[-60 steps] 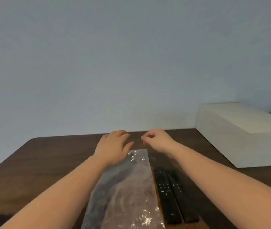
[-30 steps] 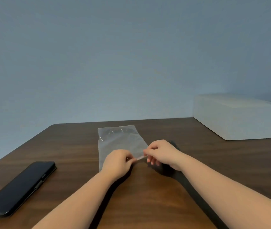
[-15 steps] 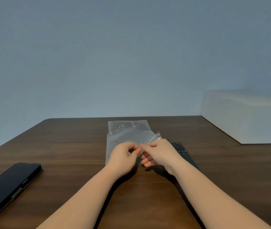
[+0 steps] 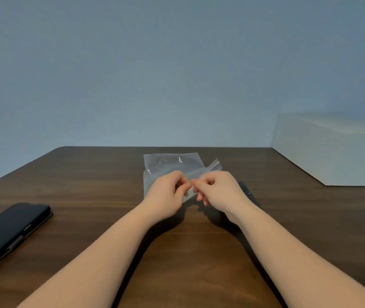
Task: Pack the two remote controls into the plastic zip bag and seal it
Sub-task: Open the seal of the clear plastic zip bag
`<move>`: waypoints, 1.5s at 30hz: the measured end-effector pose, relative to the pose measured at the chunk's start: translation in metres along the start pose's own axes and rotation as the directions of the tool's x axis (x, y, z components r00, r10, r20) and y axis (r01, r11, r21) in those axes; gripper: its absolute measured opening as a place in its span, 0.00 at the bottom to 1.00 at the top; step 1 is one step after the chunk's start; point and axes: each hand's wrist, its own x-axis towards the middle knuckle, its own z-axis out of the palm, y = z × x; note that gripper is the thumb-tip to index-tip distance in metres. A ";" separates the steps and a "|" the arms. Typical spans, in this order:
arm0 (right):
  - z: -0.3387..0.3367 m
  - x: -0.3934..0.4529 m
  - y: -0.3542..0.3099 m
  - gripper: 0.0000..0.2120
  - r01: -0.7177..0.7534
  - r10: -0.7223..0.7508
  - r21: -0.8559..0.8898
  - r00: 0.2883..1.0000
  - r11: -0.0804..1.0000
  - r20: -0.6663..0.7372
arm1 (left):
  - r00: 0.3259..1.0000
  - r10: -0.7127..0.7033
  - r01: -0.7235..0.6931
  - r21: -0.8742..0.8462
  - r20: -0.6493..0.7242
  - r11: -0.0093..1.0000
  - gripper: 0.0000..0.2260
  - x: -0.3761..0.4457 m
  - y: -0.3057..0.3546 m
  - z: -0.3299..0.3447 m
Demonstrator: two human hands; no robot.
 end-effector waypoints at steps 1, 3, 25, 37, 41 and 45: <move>0.000 0.000 0.000 0.14 -0.003 0.003 -0.007 1.000 1.000 -0.003 | 1.000 0.001 -0.001 0.007 0.003 1.000 0.07 0.000 0.000 0.000; 0.000 -0.001 0.000 0.15 -0.007 0.007 -0.032 1.000 0.999 -0.005 | 1.000 -0.018 0.019 0.031 -0.025 0.999 0.07 0.003 -0.004 -0.002; -0.010 -0.003 -0.003 0.12 -0.128 0.122 0.063 0.989 0.990 0.086 | 0.984 -0.072 0.114 0.261 -0.163 0.959 0.30 0.005 -0.016 -0.025; -0.017 0.006 0.005 0.13 -0.178 0.178 -0.070 0.984 0.982 -0.001 | 0.775 -0.040 0.129 0.096 -0.631 0.987 0.12 0.005 -0.021 -0.049; -0.016 0.008 0.011 0.18 -0.104 0.104 -0.235 0.995 0.966 -0.015 | 0.905 0.029 -0.004 0.059 -0.425 0.998 0.20 0.004 -0.018 -0.043; -0.028 0.008 0.011 0.22 -0.112 0.062 -0.528 0.992 0.842 -0.112 | 0.979 0.057 -0.015 0.206 -0.198 0.978 0.22 0.002 -0.027 -0.039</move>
